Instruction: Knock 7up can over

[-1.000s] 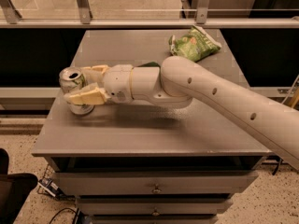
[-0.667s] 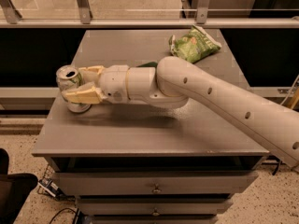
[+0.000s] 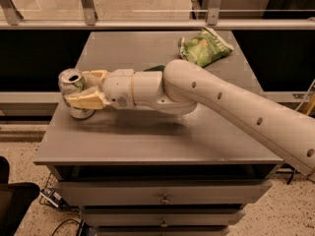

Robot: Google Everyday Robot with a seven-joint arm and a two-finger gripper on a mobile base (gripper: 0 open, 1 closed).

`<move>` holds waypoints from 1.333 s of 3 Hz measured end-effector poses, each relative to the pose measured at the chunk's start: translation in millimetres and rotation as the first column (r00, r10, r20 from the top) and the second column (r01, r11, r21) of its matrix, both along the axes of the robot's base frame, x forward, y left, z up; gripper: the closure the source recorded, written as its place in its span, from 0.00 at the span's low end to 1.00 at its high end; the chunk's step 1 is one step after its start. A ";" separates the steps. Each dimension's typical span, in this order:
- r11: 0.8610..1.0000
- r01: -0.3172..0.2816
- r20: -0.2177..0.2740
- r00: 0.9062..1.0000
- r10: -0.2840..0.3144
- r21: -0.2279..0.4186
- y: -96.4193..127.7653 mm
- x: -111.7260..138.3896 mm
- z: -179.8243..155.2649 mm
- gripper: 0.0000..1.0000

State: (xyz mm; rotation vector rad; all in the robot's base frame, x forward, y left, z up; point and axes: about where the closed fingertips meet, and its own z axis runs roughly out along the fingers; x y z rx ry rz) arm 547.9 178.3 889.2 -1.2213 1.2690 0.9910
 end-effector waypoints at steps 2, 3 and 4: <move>0.995 0.028 -0.001 1.000 -0.029 -0.096 -7.3 2.7 14.7 1.00; 0.965 0.046 0.023 0.999 -0.042 -0.260 -16.3 -2.0 38.3 1.00; 0.904 0.053 0.029 0.999 -0.045 -0.424 -26.2 -10.1 50.6 1.00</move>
Offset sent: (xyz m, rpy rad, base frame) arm 0.0111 -0.0344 0.0437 -0.2849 0.0067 -0.0956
